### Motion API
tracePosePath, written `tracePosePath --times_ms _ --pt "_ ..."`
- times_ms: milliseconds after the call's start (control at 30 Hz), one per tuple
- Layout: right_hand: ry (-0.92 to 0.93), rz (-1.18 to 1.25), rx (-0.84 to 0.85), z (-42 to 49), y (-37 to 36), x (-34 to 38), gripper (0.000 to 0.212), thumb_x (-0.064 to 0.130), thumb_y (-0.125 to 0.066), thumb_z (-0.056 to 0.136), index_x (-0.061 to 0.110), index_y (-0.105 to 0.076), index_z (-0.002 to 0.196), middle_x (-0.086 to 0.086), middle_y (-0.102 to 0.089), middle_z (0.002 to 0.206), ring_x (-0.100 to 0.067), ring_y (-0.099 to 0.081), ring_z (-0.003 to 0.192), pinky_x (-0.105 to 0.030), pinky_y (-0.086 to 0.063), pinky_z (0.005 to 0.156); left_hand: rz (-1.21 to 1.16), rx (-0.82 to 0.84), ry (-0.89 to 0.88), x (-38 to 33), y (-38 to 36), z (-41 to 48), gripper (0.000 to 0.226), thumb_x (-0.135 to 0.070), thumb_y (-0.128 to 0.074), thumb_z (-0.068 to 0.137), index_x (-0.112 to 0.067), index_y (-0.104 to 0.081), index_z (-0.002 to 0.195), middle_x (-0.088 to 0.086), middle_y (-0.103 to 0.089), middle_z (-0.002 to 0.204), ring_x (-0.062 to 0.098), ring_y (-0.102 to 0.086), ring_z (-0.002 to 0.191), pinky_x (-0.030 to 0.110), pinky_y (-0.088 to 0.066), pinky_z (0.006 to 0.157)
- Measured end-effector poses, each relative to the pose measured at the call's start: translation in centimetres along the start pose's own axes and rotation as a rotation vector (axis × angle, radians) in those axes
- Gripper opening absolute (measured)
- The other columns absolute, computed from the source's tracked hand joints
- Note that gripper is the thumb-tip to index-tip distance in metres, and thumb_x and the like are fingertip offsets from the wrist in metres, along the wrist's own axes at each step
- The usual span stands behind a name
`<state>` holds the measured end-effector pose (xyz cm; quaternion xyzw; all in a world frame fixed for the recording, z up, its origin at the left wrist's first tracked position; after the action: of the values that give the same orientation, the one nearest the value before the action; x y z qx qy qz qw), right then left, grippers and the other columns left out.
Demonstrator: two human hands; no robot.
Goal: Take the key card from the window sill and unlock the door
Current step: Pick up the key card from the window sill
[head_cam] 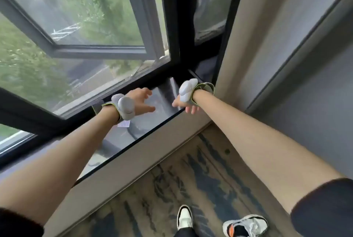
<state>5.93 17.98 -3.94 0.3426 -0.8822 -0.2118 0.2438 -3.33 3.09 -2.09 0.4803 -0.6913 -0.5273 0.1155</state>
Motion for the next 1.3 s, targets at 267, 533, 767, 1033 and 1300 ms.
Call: tracePosePath --times_ms 267,533,767,1033,1300 --pt "-0.045 0.038 0.157 7.0 -9.0 5.0 0.058 0.044 -0.039 0.092 0.008 -0.047 0.136 -0.01 -0.065 0.124 -0.021 -0.065 0.079 -0.027 -0.044 0.057 0.149 0.091 0.127 11.7 -6.9 2.2 0.107 -0.049 -0.075 0.063 -0.026 -0.013 0.147 0.016 -0.016 0.156 0.029 -0.015 0.144 0.041 -0.023 0.116" --pt "-0.058 0.039 0.196 11.3 -13.0 2.8 0.054 0.045 -0.038 0.094 0.007 -0.054 0.128 -0.005 -0.067 0.121 -0.024 -0.066 0.109 -0.041 -0.046 0.104 0.222 0.152 0.187 16.3 -12.2 5.9 0.119 -0.051 -0.076 0.063 -0.026 0.005 0.147 0.024 -0.014 0.154 0.035 -0.01 0.145 0.045 -0.022 0.117" --pt "-0.093 0.062 0.178 12.2 -14.8 1.3 0.054 0.043 -0.038 0.091 0.009 -0.052 0.131 -0.005 -0.068 0.116 -0.021 -0.069 0.097 -0.04 -0.051 0.098 0.258 -0.004 0.081 15.3 -14.7 3.6 0.096 -0.032 -0.073 0.071 -0.026 -0.013 0.146 0.01 -0.038 0.148 0.035 -0.047 0.125 0.043 -0.046 0.094" --pt "-0.057 0.097 0.173 12.1 -16.0 1.6 0.054 0.043 -0.037 0.094 0.009 -0.048 0.133 -0.007 -0.065 0.122 -0.02 -0.066 0.093 -0.035 -0.051 0.094 0.371 -0.162 0.052 12.5 -15.8 2.1 0.055 -0.014 -0.046 0.086 -0.028 -0.035 0.138 0.026 -0.066 0.097 0.042 -0.062 0.086 0.039 -0.046 0.069" --pt "0.088 0.201 0.099 9.5 -12.9 1.5 0.019 0.021 -0.049 0.095 0.005 -0.055 0.088 -0.011 -0.056 0.099 -0.023 -0.054 0.084 -0.035 -0.044 0.083 0.008 -0.336 -0.018 8.6 -11.8 -0.3 0.034 -0.008 -0.049 0.084 -0.02 -0.063 0.113 0.016 -0.075 0.096 0.039 -0.066 0.089 0.04 -0.052 0.081"
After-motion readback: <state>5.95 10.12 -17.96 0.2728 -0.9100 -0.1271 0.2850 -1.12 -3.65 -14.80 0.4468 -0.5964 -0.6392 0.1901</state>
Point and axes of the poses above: each hand's wrist, its own z-axis towards the middle knuckle, its own y-axis out of the back of the hand, x = y × z, the point moved 5 cm from there along z, towards the middle knuckle
